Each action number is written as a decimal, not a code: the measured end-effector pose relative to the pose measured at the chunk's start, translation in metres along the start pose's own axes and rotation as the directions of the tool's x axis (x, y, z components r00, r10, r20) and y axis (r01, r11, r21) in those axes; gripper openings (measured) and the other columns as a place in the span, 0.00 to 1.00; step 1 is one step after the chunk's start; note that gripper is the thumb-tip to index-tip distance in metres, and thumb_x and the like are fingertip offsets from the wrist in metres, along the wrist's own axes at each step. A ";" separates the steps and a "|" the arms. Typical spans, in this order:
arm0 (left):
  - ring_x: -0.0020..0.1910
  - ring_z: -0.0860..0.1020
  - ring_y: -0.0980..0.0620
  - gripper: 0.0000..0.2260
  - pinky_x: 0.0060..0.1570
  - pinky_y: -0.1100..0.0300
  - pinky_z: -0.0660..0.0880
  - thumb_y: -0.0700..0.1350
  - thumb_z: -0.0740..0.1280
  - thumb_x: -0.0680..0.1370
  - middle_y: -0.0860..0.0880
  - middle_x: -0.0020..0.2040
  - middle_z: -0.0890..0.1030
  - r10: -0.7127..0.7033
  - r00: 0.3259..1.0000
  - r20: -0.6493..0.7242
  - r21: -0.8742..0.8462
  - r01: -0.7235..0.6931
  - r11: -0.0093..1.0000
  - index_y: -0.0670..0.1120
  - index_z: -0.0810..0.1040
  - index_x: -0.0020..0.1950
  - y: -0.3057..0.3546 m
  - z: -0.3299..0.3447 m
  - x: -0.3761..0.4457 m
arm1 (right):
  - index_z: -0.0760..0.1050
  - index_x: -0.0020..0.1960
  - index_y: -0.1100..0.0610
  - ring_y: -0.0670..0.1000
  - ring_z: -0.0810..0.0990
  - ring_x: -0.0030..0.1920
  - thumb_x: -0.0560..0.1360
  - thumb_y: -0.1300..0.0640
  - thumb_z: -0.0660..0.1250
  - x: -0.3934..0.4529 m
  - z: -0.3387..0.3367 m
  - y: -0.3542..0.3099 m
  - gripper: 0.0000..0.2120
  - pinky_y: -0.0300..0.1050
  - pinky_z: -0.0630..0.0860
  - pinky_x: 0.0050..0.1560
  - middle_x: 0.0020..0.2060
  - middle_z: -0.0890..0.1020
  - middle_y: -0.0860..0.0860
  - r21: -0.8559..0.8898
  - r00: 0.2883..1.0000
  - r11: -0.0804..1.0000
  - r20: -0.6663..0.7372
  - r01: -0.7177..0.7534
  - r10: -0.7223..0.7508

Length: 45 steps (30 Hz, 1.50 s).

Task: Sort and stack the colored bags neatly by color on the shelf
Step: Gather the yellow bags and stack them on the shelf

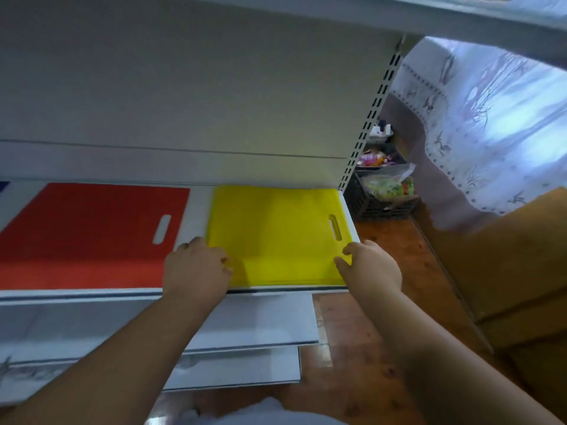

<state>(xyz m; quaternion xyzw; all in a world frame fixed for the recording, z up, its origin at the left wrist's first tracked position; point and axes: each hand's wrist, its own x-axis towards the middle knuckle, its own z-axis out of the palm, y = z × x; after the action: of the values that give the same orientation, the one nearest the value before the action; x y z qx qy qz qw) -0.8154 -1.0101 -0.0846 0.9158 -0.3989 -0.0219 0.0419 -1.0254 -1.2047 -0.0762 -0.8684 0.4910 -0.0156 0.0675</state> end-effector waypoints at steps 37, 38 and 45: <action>0.44 0.77 0.57 0.18 0.42 0.59 0.77 0.54 0.64 0.79 0.57 0.49 0.79 -0.681 0.679 -0.274 -0.386 0.571 0.724 0.60 0.71 0.70 -0.596 -0.079 -0.244 | 0.71 0.69 0.48 0.44 0.74 0.45 0.79 0.47 0.63 -0.215 0.037 -0.752 0.18 0.43 0.71 0.46 0.50 0.76 0.44 0.531 0.371 0.241 -0.154 0.813 -0.916; 0.44 0.77 0.57 0.19 0.42 0.58 0.78 0.54 0.64 0.79 0.57 0.49 0.79 -0.705 0.657 -0.268 -0.385 0.597 0.703 0.60 0.70 0.70 -0.613 -0.083 -0.246 | 0.72 0.69 0.49 0.45 0.75 0.45 0.79 0.47 0.63 -0.218 0.039 -0.779 0.19 0.42 0.70 0.45 0.49 0.76 0.44 0.543 0.343 0.210 -0.154 0.813 -0.927; 0.42 0.75 0.60 0.19 0.41 0.60 0.78 0.55 0.63 0.80 0.60 0.48 0.76 -0.826 0.480 -0.293 -0.396 0.726 0.562 0.61 0.68 0.71 -0.747 -0.109 -0.276 | 0.71 0.68 0.48 0.45 0.75 0.44 0.79 0.48 0.64 -0.277 0.045 -0.948 0.19 0.43 0.71 0.39 0.46 0.76 0.44 0.560 0.172 0.056 -0.157 0.827 -0.972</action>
<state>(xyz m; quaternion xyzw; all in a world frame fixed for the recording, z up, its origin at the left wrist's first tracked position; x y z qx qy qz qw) -0.4505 -0.2950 -0.0444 0.9634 0.0881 0.1294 0.2177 -0.3576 -0.4808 0.0156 -0.9131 -0.2092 -0.0737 0.3422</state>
